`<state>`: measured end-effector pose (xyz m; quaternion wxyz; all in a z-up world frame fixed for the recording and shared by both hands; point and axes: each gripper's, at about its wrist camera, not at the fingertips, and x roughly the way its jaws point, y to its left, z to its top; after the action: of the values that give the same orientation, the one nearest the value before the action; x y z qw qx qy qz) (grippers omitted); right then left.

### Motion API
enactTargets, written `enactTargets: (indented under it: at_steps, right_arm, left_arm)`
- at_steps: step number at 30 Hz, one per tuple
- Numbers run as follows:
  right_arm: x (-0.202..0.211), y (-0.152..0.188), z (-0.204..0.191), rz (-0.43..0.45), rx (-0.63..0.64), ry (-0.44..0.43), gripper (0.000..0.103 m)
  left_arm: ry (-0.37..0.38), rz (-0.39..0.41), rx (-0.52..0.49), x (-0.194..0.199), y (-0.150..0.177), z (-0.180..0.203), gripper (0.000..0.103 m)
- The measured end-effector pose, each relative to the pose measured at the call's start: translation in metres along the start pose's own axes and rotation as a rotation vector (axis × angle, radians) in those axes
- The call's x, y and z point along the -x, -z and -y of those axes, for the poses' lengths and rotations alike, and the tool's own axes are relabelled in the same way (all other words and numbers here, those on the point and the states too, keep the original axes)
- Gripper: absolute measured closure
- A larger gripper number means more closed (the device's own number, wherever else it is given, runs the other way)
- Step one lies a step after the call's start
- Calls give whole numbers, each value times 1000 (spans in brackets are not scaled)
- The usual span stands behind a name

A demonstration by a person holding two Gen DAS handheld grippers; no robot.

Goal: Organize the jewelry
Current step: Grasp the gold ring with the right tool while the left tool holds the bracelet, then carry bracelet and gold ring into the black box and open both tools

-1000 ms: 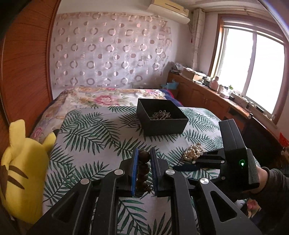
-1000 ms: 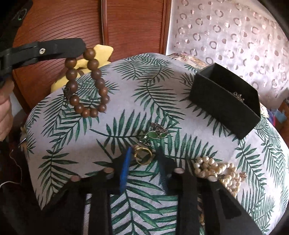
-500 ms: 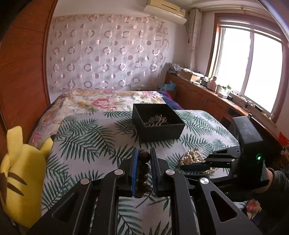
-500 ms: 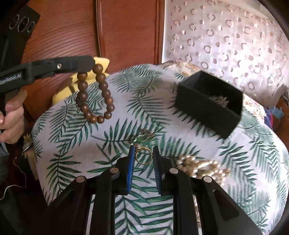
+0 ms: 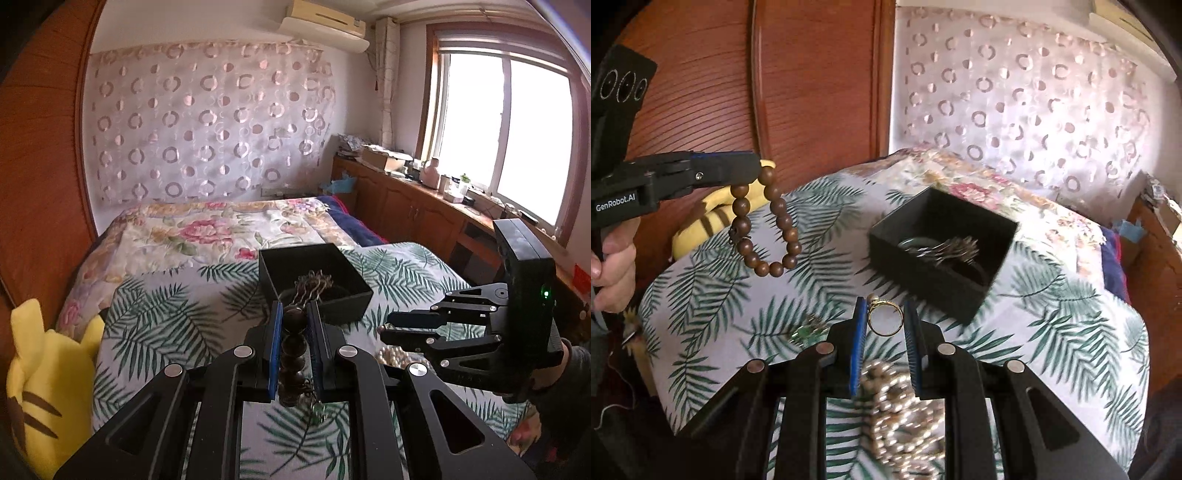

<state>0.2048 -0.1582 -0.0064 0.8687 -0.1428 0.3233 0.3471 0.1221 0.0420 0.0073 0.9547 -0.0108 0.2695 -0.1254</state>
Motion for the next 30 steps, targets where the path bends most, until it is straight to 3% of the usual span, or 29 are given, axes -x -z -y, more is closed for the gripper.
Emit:
enactTargets:
  at_steps: [18,30]
  right_arm:
    - [-26,-33,53,51,-31,10,81]
    - [-61,-30,64,8,-36,-14,81]
  left_arm:
    - [17,7,-58,-66,-68,15,91]
    - [16,-58,-49,-131,-72,1,91]
